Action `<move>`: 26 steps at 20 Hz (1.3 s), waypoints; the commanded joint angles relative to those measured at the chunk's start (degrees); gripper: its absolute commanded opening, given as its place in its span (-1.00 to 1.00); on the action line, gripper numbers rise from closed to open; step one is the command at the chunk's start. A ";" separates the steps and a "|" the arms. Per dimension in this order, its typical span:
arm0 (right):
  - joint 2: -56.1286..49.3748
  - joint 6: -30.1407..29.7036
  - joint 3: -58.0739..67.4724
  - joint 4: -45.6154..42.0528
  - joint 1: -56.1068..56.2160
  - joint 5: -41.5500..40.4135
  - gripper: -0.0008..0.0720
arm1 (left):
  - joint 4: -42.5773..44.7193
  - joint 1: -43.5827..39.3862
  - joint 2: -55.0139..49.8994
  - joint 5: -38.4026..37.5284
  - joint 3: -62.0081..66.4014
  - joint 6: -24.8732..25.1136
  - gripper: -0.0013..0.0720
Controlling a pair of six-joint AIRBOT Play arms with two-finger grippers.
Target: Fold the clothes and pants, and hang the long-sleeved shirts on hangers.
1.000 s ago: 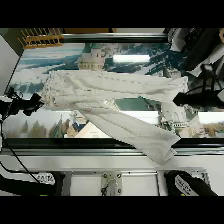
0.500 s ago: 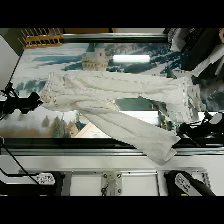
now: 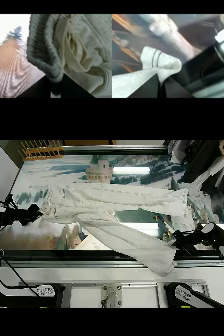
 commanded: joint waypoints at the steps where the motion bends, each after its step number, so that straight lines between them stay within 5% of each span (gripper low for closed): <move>1: -0.68 -5.16 12.92 0.07 0.61 -0.81 -0.90 | -0.46 -1.01 0.00 -2.29 7.23 0.04 -0.89; 6: -2.82 -8.76 47.82 -2.03 0.70 -1.70 -0.90 | -4.37 -3.21 0.00 -2.93 29.14 -0.59 -0.89; 9: -2.01 -11.76 54.73 -7.21 0.59 -3.08 -0.90 | -4.17 -2.19 0.07 -5.92 34.25 -0.50 -0.89; 13: -0.66 -19.56 41.92 -8.37 0.72 -4.20 -0.90 | -4.20 -1.84 0.07 -9.29 22.67 4.17 -0.89; 19: 4.22 -23.45 10.67 -9.60 -0.24 -11.45 -0.88 | -3.74 -0.50 1.05 -9.25 -4.22 7.61 -0.89; 20: 5.27 -23.45 8.90 -9.86 -1.29 -10.67 -0.74 | -2.62 0.04 2.14 -8.55 -6.73 7.61 -0.89; 21: 6.12 -23.45 8.72 -9.86 -2.58 -9.42 -0.10 | -1.01 0.70 3.67 -7.87 -8.70 7.61 -0.89; 22: 7.45 -23.43 9.03 -9.86 -4.15 -8.28 0.88 | 0.20 1.38 5.40 -7.67 -10.10 7.61 -0.89; 26: 15.98 -15.34 9.97 -9.86 -9.66 1.27 0.99 | 1.95 2.62 12.61 -7.74 -15.17 7.63 -0.89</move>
